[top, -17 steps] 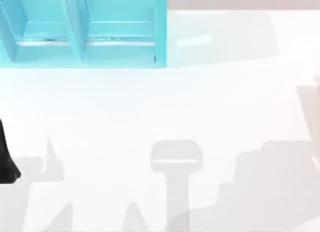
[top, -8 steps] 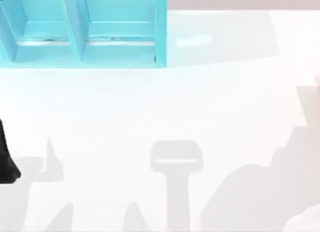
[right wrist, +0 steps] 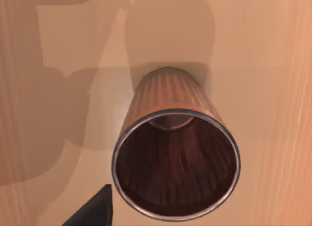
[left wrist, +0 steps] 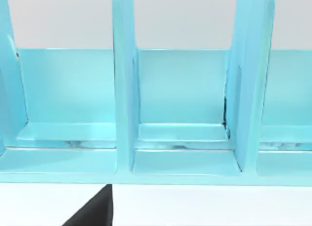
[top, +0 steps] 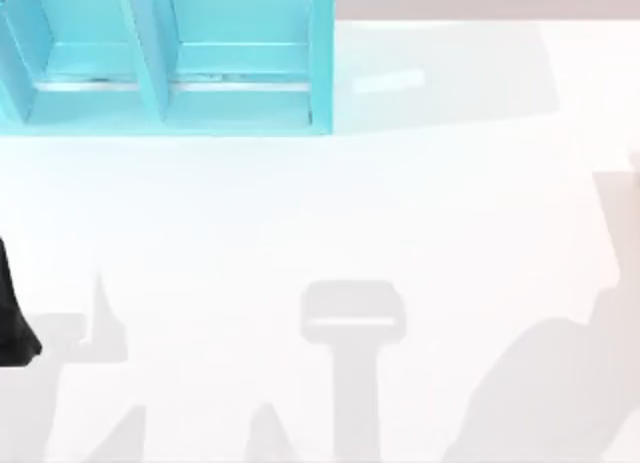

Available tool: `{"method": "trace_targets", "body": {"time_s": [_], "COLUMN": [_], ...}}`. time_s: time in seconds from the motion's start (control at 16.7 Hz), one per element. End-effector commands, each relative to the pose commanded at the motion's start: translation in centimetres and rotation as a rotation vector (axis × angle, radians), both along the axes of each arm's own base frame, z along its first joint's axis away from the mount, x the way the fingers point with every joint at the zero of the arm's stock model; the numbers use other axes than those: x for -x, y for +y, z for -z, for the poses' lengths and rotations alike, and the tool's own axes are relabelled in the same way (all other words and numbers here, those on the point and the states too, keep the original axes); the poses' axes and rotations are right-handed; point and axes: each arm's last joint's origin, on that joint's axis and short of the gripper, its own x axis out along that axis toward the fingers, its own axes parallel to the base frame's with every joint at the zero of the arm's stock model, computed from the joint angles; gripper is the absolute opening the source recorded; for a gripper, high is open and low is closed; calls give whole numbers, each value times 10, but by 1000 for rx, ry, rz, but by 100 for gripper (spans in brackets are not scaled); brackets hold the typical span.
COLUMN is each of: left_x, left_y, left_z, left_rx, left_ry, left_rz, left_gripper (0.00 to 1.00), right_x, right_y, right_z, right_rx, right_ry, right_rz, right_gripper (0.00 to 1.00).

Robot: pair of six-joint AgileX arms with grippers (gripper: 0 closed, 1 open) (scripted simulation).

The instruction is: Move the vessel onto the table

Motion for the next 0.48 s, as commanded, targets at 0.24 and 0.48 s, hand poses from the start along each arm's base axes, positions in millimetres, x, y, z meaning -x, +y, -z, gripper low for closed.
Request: {"method": "trace_targets", "body": {"time_s": [0.24,0.48], "left_x": [0,0], "left_y": [0,0], "left_z": [0,0], "left_rx": [0,0], "left_ry": [0,0], "left_rz": [0,0], "left_gripper": [100,100], "right_x": [2,4], "right_y": [1,1], "right_z": [46,56], "right_rx": [2,-1], "right_ry": [-4,1], "right_rz": [0,0], "right_gripper": [100,100]}}
